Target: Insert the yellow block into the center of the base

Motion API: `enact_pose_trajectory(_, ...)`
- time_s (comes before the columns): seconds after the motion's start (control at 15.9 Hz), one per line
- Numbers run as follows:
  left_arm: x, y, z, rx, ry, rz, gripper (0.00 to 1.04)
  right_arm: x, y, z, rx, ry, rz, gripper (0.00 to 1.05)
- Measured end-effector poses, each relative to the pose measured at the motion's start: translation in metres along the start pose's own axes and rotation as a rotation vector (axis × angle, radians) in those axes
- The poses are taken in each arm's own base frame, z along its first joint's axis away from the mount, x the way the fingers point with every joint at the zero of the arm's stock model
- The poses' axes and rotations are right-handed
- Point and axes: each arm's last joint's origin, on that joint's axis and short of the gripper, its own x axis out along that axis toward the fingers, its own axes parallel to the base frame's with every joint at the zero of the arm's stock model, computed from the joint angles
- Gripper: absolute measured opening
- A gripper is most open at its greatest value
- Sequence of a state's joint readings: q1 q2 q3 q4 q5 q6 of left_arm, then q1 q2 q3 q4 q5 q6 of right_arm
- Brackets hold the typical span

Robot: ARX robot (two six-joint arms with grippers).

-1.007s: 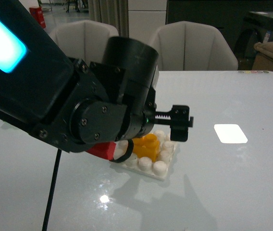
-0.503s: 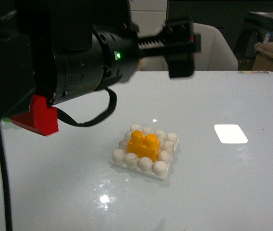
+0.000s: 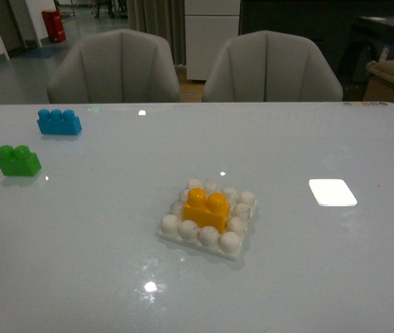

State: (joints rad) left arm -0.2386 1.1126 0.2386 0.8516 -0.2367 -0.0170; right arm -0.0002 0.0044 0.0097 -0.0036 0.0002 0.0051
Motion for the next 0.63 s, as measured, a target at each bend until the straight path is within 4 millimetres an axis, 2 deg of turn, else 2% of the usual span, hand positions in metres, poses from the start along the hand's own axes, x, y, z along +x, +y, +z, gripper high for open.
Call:
enact_pose_trajectory(0.13,-0.016,0.013,-0.003,-0.002,-0.016,0.013,0.02,0.000,0.000,0.000,0.000,0.000,0.000,0.98)
enact_pose_trajectory(0.44,-0.047,0.030,-0.015,-0.001,-0.009,0.009,0.02,0.000,0.000,0.000,0.000,0.000,0.000,0.98)
enact_pose_trajectory(0.5,-0.051,0.035,-0.020,-0.003,-0.043,-0.018,0.02,0.000,0.000,0.000,0.000,0.000,0.000,0.98)
enact_pose_trajectory(0.57,-0.055,0.043,-0.029,-0.002,0.010,0.024,0.02,0.000,0.000,0.000,0.000,0.000,-0.001,0.98)
enact_pose_trajectory(0.63,-0.059,0.042,-0.025,-0.001,-0.012,0.005,0.02,0.000,0.000,0.000,0.000,0.001,0.001,0.98)
